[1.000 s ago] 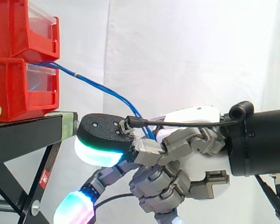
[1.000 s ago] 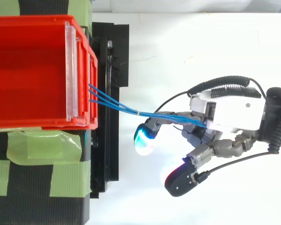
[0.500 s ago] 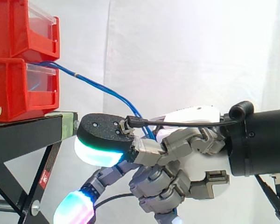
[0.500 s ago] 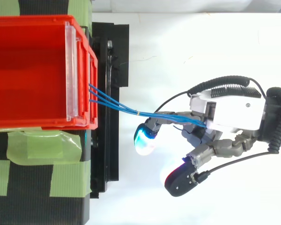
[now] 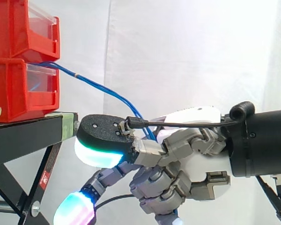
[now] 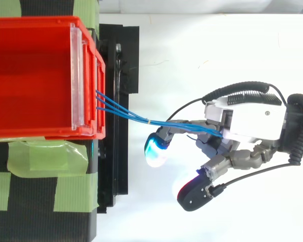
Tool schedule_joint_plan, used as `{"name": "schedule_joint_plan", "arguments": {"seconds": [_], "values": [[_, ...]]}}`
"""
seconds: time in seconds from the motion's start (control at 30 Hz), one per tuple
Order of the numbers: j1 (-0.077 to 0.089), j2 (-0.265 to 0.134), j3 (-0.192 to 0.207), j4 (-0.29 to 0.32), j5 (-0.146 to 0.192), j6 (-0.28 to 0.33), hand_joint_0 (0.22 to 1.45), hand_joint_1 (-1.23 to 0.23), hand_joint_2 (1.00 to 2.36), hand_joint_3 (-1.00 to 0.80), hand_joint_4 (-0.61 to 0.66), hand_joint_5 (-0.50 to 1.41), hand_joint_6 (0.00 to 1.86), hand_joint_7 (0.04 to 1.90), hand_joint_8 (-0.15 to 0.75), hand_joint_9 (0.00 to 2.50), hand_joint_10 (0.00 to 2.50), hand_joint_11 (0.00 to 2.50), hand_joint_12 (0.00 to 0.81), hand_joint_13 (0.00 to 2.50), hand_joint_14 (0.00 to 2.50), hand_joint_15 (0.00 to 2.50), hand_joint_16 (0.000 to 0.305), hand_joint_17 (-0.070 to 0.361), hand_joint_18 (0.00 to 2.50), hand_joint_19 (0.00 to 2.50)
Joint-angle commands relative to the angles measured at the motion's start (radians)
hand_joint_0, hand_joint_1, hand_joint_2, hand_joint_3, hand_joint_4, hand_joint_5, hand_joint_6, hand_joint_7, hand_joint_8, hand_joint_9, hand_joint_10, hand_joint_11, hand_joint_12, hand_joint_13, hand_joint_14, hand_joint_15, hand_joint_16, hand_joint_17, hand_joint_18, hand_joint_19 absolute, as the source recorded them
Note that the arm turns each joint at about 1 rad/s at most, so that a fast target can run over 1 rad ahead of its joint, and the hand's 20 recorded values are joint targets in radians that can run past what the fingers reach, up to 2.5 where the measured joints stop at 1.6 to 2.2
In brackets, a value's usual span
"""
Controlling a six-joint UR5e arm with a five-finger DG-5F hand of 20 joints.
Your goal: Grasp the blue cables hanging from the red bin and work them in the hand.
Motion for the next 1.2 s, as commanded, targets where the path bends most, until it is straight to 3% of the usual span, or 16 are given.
{"name": "schedule_joint_plan", "arguments": {"seconds": [0.0,1.17], "values": [[0.001,0.000,0.000,0.000,0.000,0.000,0.73,-0.56,1.00,-0.90,0.39,0.25,0.01,1.05,0.540,1.79,2.50,2.50,0.725,2.05,2.50,1.96,0.244,0.183,2.50,0.67],[0.000,0.000,0.001,0.000,0.000,0.000,0.73,-0.55,1.00,-0.91,0.38,0.26,0.01,1.05,0.540,1.78,2.50,2.50,0.719,2.03,2.50,1.97,0.237,0.178,2.50,0.66]]}}
